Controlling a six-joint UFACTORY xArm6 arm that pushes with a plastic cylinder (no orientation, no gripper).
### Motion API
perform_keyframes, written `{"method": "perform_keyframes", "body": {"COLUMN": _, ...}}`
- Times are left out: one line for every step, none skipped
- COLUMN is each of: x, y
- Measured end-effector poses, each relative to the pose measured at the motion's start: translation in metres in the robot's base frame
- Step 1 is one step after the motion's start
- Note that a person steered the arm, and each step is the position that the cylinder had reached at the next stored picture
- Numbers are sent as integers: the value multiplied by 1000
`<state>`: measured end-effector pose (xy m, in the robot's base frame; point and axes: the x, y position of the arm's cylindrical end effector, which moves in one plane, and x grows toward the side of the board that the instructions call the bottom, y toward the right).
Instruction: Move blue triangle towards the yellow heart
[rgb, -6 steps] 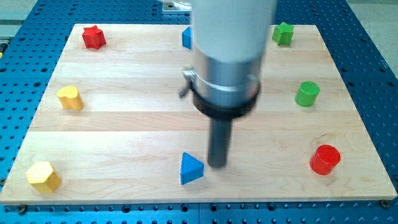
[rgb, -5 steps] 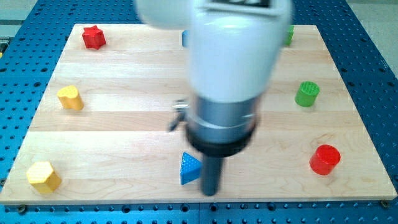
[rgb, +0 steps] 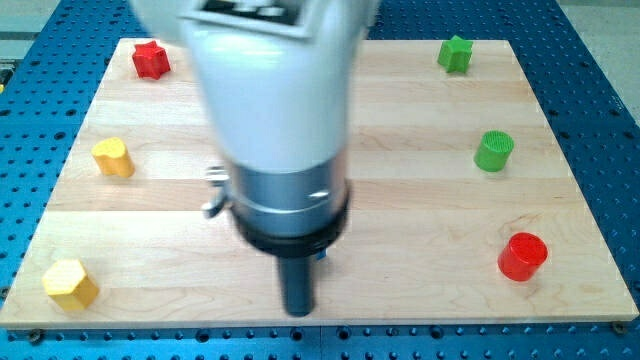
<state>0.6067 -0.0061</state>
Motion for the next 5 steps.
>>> {"method": "perform_keyframes", "body": {"x": -51, "y": 17}}
{"method": "perform_keyframes", "body": {"x": -77, "y": 9}}
{"method": "perform_keyframes", "body": {"x": -40, "y": 4}}
{"method": "perform_keyframes", "body": {"x": -23, "y": 0}}
{"method": "perform_keyframes", "body": {"x": -64, "y": -29}}
